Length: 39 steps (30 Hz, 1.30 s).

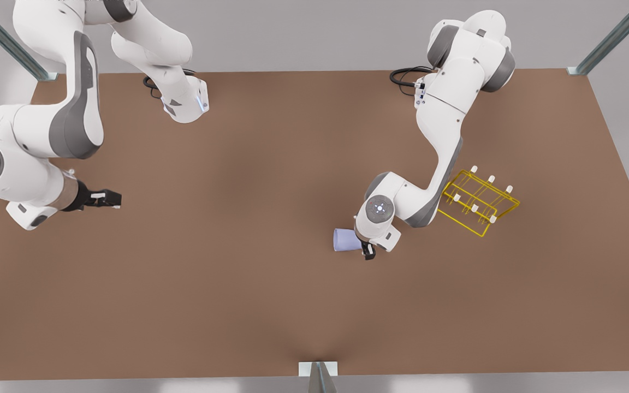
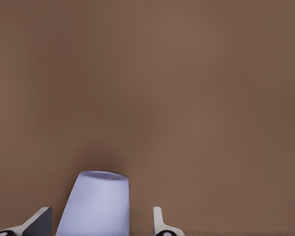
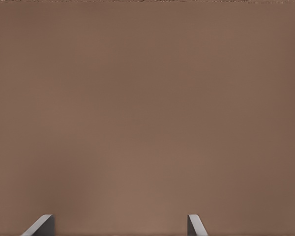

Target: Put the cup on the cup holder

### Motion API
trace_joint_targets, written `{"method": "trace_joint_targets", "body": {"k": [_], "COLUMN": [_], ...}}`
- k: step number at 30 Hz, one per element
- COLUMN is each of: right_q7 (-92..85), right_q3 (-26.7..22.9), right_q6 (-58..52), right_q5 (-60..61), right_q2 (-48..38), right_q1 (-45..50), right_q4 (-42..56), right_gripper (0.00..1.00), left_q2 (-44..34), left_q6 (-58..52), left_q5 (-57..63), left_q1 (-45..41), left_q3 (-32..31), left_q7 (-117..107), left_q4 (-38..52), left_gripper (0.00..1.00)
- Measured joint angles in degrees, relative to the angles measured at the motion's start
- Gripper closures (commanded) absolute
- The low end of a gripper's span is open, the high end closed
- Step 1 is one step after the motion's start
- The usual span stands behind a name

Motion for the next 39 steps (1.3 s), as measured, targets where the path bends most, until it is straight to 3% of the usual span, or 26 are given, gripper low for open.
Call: {"method": "trace_joint_targets", "body": {"k": [28, 32, 36, 39], "right_q7": [0.2, 0.2, 0.2, 0.2], "right_q3": [0.0, 0.0, 0.0, 0.0], "right_q6": [0.1, 0.3, 0.5, 1.2], "right_q5": [0.0, 0.1, 0.1, -0.1], "right_q2": [0.8, 0.8, 0.8, 1.1], "right_q1": [-0.1, -0.1, -0.1, 0.2], "right_q4": [0.5, 0.5, 0.9, 1.9], "right_gripper": [0.0, 0.0, 0.0, 0.0], "left_q2": [4.8, 4.9, 4.8, 4.6], "left_q6": [5.6, 6.1, 6.2, 6.2], "left_q5": [0.1, -0.8, -1.4, -2.5], "left_q1": [-0.8, -0.9, -1.0, -0.8], "left_q3": [-1.6, -2.1, -2.7, -2.9], "left_q7": [9.9, 10.4, 10.9, 11.3], "left_q4": [-1.2, -2.0, -2.8, -3.0], "left_gripper": [0.0, 0.07, 0.07, 0.19]}}
